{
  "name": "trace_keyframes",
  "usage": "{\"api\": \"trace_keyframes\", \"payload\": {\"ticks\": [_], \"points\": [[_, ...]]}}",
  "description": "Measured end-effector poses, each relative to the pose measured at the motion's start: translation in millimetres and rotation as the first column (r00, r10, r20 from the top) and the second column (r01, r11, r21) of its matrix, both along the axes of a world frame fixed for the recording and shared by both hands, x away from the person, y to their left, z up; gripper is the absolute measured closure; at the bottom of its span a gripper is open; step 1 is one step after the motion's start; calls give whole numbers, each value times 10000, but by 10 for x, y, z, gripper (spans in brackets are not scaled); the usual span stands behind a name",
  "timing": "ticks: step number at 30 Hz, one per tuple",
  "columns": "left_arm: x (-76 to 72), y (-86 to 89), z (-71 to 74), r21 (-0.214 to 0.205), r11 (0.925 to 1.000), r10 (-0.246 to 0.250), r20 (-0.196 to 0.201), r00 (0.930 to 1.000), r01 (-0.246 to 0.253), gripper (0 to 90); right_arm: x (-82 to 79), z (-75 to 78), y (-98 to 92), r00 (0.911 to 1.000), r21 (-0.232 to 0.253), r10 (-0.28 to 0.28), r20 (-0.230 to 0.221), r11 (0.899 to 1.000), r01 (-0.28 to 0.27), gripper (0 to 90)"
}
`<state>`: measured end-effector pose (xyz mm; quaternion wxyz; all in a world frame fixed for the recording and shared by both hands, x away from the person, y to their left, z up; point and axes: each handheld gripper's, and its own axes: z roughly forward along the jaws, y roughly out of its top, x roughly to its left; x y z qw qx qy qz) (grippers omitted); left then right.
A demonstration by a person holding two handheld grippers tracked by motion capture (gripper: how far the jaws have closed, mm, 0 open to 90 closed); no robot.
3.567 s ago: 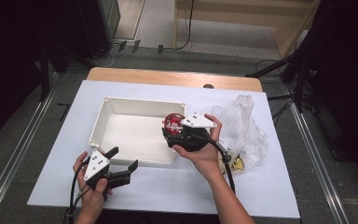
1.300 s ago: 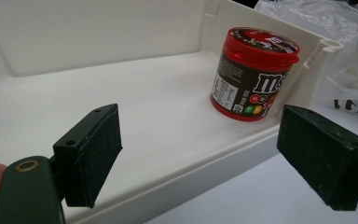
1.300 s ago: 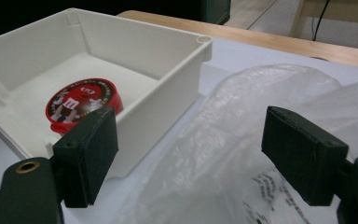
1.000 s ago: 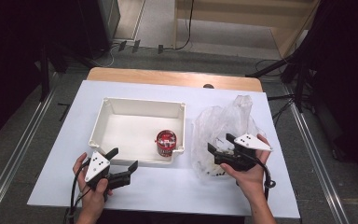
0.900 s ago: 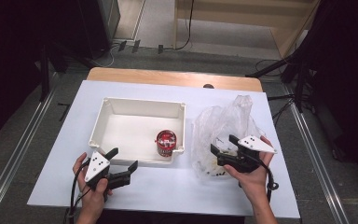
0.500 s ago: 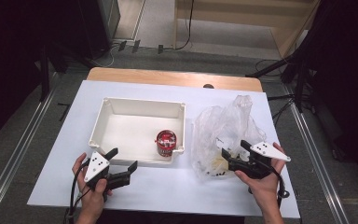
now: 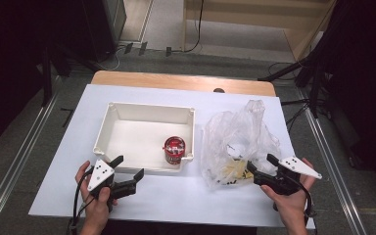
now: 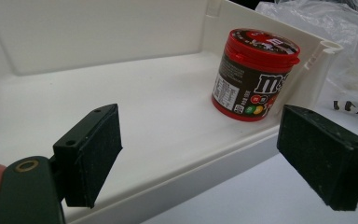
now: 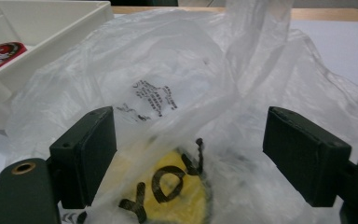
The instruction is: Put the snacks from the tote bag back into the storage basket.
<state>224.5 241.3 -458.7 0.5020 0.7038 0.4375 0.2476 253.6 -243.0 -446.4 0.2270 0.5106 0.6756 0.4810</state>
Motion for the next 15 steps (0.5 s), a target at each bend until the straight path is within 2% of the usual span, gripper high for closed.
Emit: {"api": "trace_keyframes", "payload": {"ticks": [7, 15], "points": [[4, 0, -13, 36, 10000, 13, -7, 10000, -13, 142, -78, -55, -175, 9992, 7, -383, -136, 9993, 383, 183], [12, -11, -34, -58, 10000, -37, 47, 10000, 37, 144, -127, -111, -342, 9954, 235, -934, -196, 9953, 939, 183]]}}
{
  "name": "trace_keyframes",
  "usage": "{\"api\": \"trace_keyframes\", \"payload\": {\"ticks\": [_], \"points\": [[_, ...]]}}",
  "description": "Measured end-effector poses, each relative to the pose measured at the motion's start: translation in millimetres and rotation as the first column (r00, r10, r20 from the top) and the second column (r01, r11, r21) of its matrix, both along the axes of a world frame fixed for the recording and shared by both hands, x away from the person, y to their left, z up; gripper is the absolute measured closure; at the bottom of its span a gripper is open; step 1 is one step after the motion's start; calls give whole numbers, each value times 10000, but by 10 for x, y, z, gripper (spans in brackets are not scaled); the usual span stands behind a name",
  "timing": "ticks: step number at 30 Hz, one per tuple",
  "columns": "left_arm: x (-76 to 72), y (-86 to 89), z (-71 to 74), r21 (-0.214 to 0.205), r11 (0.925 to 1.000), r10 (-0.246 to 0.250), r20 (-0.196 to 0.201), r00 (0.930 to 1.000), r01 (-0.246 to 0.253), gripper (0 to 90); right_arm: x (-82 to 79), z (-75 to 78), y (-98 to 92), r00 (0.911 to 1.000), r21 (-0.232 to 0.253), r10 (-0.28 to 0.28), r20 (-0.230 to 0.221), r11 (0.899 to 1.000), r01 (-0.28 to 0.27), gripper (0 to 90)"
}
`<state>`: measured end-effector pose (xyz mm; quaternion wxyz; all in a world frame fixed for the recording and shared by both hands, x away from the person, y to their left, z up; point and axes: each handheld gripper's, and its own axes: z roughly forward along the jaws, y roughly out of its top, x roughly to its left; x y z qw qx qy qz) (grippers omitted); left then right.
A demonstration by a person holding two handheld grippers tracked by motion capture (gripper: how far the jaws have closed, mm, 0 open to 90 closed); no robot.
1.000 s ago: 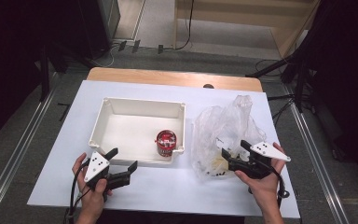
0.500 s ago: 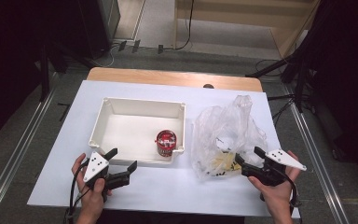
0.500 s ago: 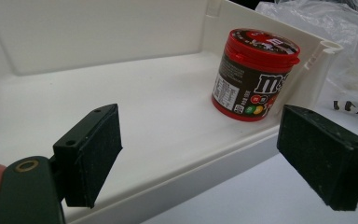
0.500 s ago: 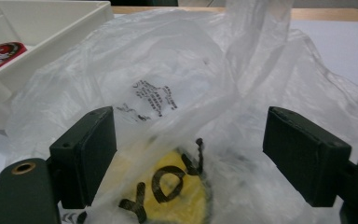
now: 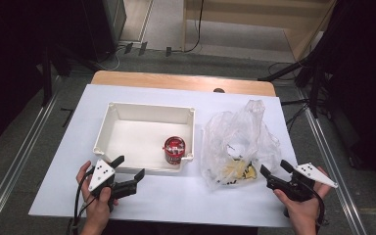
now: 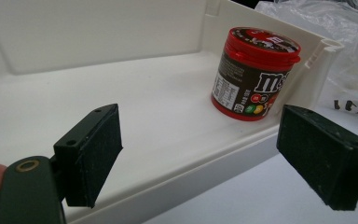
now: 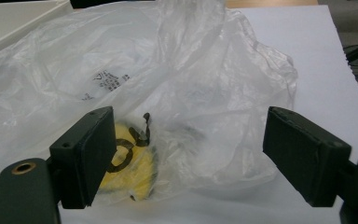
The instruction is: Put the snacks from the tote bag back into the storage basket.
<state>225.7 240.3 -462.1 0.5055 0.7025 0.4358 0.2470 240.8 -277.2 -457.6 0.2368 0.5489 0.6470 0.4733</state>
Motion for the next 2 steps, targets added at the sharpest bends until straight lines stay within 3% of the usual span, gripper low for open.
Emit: {"api": "trace_keyframes", "payload": {"ticks": [2], "points": [[-2, -4, -2, 29, 10000, -36, 15, 10000, 36, 144, 6, -11, -20, 10000, 125, -70, -16, 9999, 70, 182]]}}
